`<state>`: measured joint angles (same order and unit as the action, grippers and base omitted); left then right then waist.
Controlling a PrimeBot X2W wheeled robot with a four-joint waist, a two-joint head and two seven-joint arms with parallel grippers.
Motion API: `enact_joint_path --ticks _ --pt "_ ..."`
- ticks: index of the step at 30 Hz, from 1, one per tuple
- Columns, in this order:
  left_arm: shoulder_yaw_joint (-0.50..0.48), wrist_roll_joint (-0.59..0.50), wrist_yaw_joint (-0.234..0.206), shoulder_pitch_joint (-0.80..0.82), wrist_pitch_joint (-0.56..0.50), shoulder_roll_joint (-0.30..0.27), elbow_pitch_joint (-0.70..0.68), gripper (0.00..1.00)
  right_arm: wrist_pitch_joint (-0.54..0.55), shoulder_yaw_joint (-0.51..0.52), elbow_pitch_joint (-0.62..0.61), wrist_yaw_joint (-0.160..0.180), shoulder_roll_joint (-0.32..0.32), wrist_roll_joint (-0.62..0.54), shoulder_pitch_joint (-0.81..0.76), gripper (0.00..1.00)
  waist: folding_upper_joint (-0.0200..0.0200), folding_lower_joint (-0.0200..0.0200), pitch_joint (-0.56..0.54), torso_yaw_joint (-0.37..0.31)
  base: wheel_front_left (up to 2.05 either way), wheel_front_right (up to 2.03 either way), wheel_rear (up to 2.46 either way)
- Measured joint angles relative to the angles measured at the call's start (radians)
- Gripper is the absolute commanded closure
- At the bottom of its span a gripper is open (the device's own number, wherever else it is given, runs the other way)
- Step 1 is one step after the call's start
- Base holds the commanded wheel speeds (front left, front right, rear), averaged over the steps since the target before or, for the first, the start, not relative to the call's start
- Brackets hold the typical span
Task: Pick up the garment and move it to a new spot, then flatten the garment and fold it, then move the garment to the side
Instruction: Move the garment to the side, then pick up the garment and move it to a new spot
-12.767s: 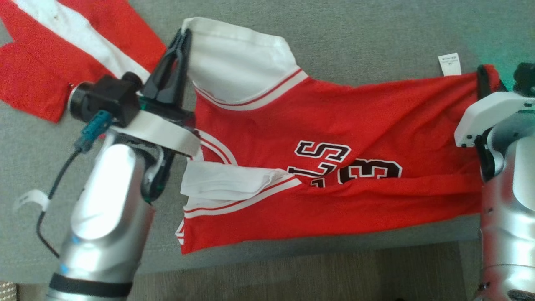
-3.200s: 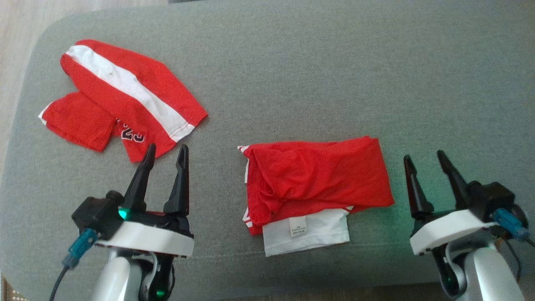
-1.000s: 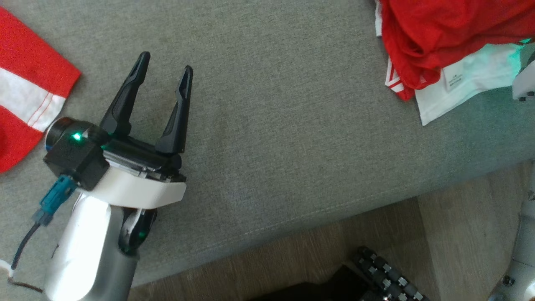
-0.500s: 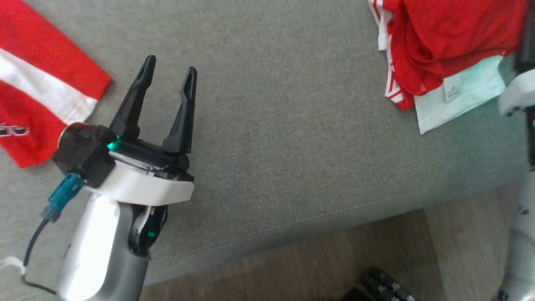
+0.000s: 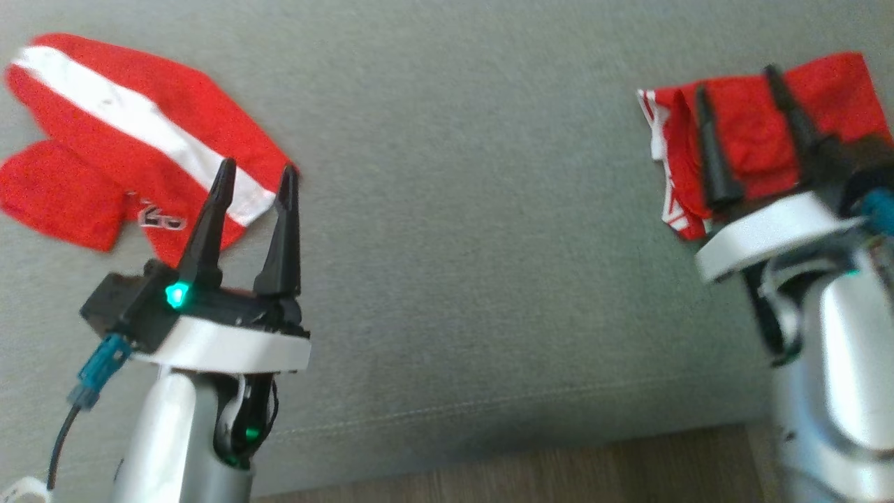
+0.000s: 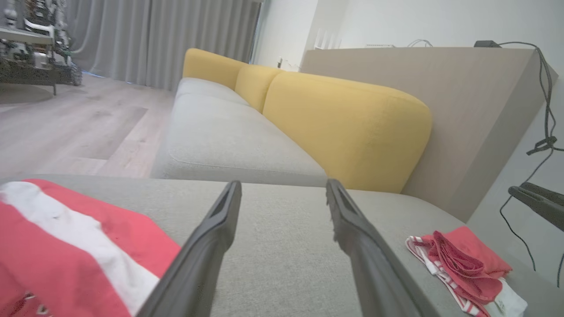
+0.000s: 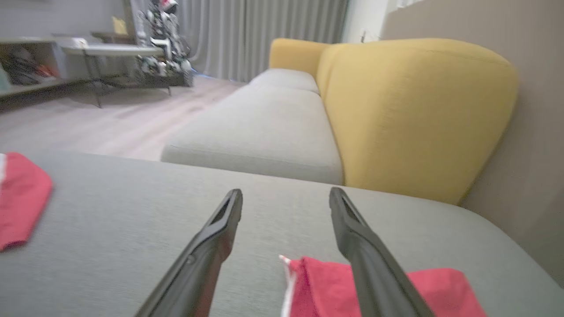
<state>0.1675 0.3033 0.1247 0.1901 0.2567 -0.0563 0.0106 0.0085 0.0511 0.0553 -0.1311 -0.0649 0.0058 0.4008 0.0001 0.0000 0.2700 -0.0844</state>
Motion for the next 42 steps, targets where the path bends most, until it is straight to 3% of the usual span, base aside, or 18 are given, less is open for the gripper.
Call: enact_joint_path --ticks 3,16,23,42 --pt "-0.019 0.000 0.000 -0.033 0.000 0.004 0.007 0.00 -0.063 -0.066 -0.001 0.000 0.003 0.019 -0.045 0.00 0.0000 0.0000 -0.041 0.032 0.00 0.00 0.00" --pt "0.010 -0.046 -0.011 -0.154 0.000 0.007 0.050 0.00 -0.212 -0.078 0.075 0.000 0.005 0.016 -0.227 0.00 0.0000 0.0000 -0.165 0.131 0.00 0.00 0.00" --pt "0.011 -0.037 -0.046 -0.181 0.000 0.007 0.049 0.00 -0.231 -0.090 0.098 0.000 0.007 0.053 -0.262 0.00 0.0000 0.0000 -0.199 0.137 0.00 0.00 0.00" --pt "0.007 -0.036 -0.063 -0.192 0.000 0.007 0.039 0.00 -0.244 -0.093 0.109 0.000 0.008 0.067 -0.274 0.00 0.0000 0.0000 -0.214 0.128 0.00 0.00 0.00"
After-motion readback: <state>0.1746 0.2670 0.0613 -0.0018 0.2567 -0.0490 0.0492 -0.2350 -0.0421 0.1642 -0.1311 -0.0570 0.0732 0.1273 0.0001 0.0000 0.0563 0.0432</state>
